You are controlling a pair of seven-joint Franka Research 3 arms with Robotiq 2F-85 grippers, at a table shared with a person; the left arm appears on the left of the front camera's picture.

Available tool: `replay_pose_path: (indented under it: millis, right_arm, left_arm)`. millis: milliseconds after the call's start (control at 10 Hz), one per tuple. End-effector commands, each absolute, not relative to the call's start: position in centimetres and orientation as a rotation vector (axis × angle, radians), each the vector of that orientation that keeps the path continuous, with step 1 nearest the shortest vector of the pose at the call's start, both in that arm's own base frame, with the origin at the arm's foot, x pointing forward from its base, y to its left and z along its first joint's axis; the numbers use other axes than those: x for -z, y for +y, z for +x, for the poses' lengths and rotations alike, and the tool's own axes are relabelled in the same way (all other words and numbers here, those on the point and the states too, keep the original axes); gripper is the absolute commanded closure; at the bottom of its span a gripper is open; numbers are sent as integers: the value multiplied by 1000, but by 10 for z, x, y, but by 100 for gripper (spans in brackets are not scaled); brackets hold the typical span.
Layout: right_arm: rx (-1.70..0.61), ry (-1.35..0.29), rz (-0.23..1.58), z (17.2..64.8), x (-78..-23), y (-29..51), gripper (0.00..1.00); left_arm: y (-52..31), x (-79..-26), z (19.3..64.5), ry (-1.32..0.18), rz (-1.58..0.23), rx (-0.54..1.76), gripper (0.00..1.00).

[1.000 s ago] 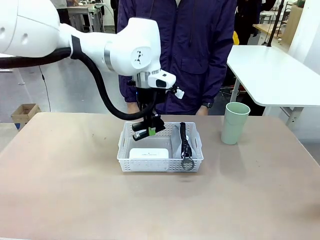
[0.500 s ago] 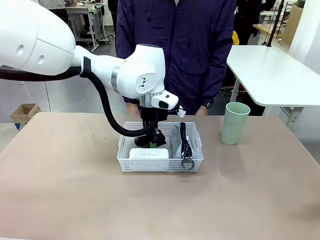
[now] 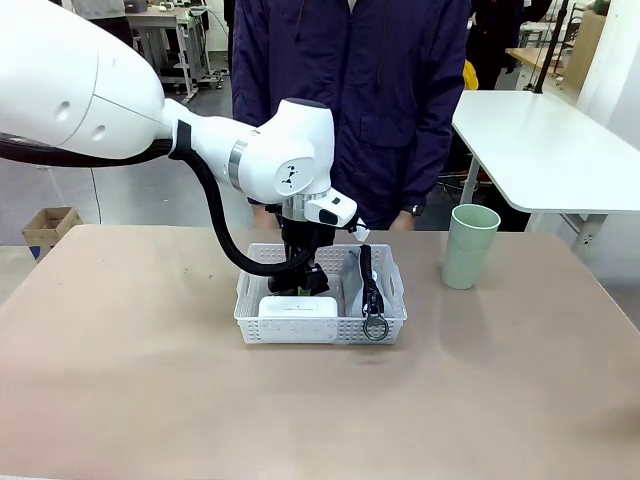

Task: Efficiently arrange items inside the basket to fit them all.
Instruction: Pick up the Stapler and place it inside the Organizing basket.

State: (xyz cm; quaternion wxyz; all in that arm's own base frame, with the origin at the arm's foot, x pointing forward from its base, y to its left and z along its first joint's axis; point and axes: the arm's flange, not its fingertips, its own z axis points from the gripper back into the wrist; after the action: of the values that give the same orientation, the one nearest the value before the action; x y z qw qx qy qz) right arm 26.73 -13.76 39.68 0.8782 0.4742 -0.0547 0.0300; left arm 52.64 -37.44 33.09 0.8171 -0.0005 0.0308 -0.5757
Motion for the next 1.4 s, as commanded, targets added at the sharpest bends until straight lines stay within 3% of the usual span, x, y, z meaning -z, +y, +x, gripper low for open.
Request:
replay_pose_path:
  millis: [0,100,200,300,400,900,1300]
  right_arm:
    - [-66,-112,988,265,-399,-139,0]
    - [-66,-112,988,265,-399,-139,0]
    - [-66,-112,988,265,-399,-139,0]
    - [-66,-112,988,265,-399,-139,0]
    - [-66,-112,988,265,-399,-139,0]
    - [-66,-112,988,265,-399,-139,0]
    - [-66,-112,988,265,-399,-139,0]
  left_arm:
    - [-379,-330,532,62,42,1217,63]
    - [-380,-330,532,55,53,1219,63]
    - [-380,-330,533,60,53,1217,57]
    - [-380,-330,534,74,52,1220,16]
    - [-380,-329,534,77,53,1220,0]
    - [-369,-362,536,18,0,1176,0]
    - [-281,-490,541,-216,-116,960,0]
